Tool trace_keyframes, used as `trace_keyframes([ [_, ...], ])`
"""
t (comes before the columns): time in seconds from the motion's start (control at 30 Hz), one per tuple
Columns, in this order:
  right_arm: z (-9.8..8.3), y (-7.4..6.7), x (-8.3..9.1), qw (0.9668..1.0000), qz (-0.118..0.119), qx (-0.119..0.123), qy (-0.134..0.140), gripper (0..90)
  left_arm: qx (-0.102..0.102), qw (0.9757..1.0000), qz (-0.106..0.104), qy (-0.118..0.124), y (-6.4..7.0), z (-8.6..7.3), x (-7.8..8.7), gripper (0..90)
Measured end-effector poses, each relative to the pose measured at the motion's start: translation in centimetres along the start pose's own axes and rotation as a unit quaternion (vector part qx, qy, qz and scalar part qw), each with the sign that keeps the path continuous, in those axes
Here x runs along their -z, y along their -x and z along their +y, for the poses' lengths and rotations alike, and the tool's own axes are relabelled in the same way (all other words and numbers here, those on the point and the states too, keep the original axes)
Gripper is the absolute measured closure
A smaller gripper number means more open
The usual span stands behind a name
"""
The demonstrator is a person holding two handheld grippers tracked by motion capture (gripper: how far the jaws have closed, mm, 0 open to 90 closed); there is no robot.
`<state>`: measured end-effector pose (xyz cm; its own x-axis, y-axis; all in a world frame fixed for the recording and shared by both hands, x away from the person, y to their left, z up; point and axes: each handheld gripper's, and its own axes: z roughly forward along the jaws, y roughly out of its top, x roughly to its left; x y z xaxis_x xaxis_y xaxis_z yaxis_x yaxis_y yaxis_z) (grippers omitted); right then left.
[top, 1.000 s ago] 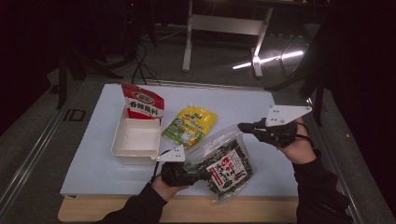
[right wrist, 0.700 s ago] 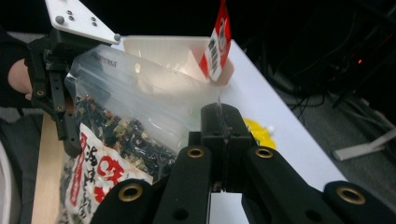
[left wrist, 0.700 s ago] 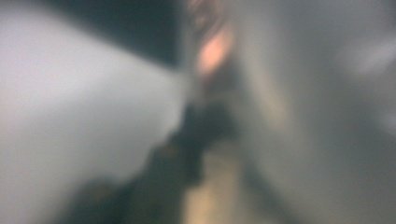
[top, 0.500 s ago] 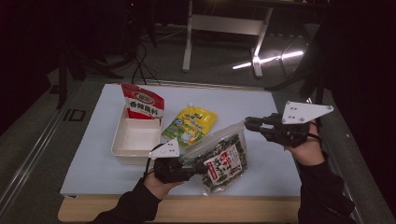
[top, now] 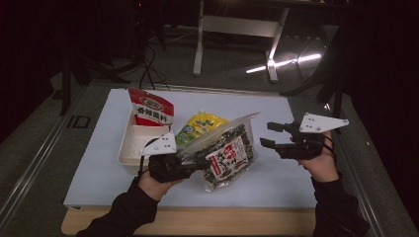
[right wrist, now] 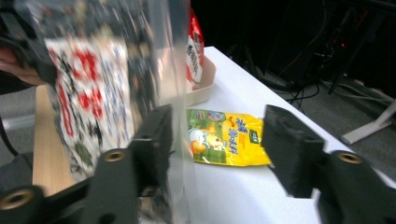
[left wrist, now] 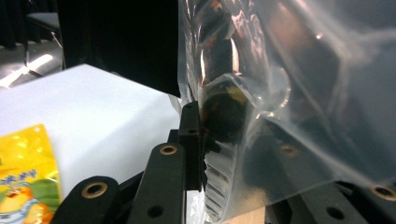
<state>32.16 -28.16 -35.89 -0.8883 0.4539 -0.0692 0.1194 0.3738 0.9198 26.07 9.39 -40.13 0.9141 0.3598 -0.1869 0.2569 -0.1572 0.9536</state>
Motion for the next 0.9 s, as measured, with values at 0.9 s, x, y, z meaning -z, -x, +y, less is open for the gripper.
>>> trace_keyframes([
  [0.9, -5.7, -0.4, -3.5, 0.9971, 0.007, -0.066, 0.037, 14.4, -0.026, 0.9949, 0.098, -0.008, -3.6, 3.7, 9.1, 76.3],
])
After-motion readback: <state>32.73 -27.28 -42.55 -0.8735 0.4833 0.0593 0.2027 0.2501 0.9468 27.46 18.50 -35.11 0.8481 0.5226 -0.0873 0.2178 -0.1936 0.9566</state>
